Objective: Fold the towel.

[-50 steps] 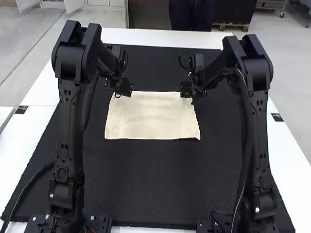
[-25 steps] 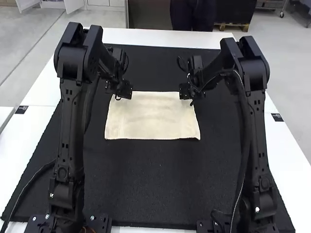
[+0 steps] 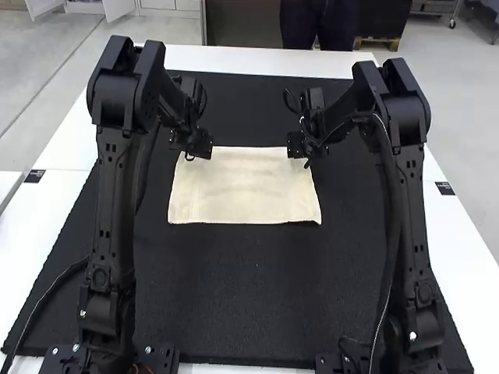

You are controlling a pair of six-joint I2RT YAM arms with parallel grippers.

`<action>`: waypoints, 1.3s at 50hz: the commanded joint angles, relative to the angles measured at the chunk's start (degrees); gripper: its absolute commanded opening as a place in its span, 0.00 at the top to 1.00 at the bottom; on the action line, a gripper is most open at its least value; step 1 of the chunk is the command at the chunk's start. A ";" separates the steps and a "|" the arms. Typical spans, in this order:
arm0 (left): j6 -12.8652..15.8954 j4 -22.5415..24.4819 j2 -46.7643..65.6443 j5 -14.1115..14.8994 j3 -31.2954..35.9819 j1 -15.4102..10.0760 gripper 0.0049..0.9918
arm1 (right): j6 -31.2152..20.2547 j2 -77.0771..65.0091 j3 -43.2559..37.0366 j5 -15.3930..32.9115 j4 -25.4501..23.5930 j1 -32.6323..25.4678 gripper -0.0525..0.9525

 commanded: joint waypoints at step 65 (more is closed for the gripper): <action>-1.35 -1.35 1.41 0.00 2.68 -1.43 0.18 | 0.90 -0.14 2.96 -0.70 -1.26 0.63 0.40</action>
